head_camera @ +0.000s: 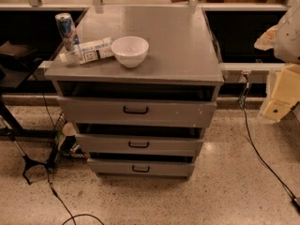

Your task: Open top drawer

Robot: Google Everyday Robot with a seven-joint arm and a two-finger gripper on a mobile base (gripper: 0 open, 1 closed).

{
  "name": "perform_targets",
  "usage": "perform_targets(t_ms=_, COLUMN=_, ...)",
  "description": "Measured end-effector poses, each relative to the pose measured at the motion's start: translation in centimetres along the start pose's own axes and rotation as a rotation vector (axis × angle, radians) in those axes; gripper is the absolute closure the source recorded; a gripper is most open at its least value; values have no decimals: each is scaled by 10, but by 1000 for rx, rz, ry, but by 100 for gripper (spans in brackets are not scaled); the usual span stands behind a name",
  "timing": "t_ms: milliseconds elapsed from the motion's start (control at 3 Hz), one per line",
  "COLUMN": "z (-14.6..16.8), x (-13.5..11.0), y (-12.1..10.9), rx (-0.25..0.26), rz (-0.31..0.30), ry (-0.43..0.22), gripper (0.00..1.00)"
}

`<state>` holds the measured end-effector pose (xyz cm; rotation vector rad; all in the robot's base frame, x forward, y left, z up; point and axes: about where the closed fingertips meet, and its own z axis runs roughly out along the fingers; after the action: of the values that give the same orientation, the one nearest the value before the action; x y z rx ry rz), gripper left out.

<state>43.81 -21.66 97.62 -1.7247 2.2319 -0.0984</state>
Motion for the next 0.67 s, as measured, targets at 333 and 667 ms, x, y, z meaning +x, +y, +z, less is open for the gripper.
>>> perform_targets(t_ms=333, z=0, x=0, y=0, rx=0, rz=0, ry=0, gripper=0)
perform_targets(t_ms=667, z=16, x=-10, y=14, rx=-13, rz=-32, ry=-32, gripper=0)
